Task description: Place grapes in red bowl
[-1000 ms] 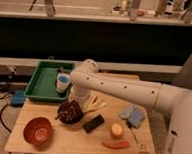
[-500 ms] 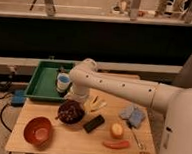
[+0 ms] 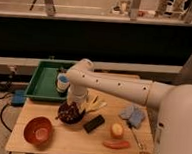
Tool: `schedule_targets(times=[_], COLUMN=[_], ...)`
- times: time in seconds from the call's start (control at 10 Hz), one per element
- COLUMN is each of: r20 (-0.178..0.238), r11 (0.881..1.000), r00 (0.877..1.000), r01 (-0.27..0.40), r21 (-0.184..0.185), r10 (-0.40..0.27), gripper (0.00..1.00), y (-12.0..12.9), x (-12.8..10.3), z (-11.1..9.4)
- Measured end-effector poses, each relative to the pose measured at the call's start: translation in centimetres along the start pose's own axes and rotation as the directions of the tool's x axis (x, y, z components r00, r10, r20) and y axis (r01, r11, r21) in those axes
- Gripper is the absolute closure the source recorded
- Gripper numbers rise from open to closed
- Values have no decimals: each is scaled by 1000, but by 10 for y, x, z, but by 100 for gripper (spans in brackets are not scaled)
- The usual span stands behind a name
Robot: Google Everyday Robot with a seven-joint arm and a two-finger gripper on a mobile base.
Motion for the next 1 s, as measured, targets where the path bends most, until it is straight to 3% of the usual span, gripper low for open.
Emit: schedule_targets(times=[0.3, 1.0], r20=[-6, 2], r11=[1000, 998], r00=[1000, 1000], r01=[5, 23], r21=[-28, -61], r10=[-5, -23], gripper=[39, 39], y=[0, -4], x=[0, -4], z=[4, 15])
